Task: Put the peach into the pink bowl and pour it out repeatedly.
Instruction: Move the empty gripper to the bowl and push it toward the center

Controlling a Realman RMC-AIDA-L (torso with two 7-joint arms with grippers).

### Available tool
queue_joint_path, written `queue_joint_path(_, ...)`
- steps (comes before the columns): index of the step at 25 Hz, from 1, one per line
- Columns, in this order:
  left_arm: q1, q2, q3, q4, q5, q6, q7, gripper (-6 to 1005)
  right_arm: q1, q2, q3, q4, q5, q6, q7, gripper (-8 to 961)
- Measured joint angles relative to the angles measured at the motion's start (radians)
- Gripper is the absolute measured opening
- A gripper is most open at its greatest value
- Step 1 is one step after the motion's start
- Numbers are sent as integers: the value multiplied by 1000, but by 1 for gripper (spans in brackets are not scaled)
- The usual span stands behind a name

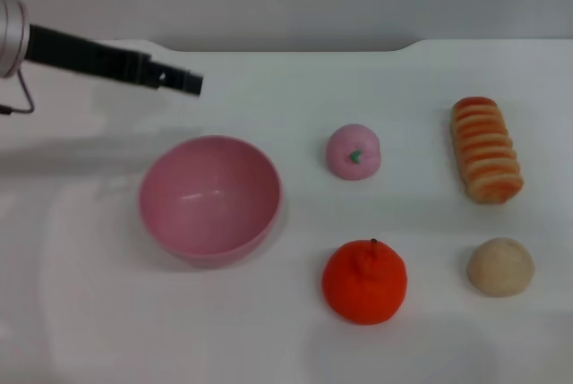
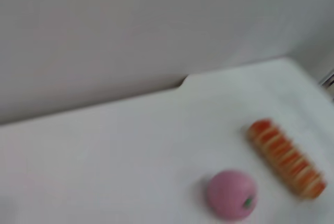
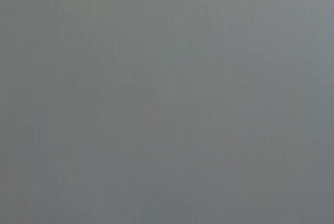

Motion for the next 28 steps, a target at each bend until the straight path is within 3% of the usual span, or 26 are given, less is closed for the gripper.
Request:
queue_joint_path(1,-1,-18,1,45,104,30,-41,773,0,0,0,0,0,0,0,535)
queue_joint_path(3,-4,-31,1,71,167,51,-61,772,0,0,0,0,0,0,0,535)
queue_joint_path(5,-4,-31,1,71,167,51,-61,770,1,-1,0,0,1,0,0,535)
queue_joint_path(7,-17,-62,0,121,299,112,-97,768,1,-2,1,0,1,0,0,535)
queue_joint_path(16,-45,-117,0,133,507,103,-125,761,2,-2,0,1,0,0,0,534)
queue_joint_path(20,-52,-137,0,126,568,78,-129,758,4,0,0,4,-1,0,0,534)
queue_joint_path(28,-54,-157,7,115,586,70,-131,752,9,1,-1,13,-2,0,0,534)
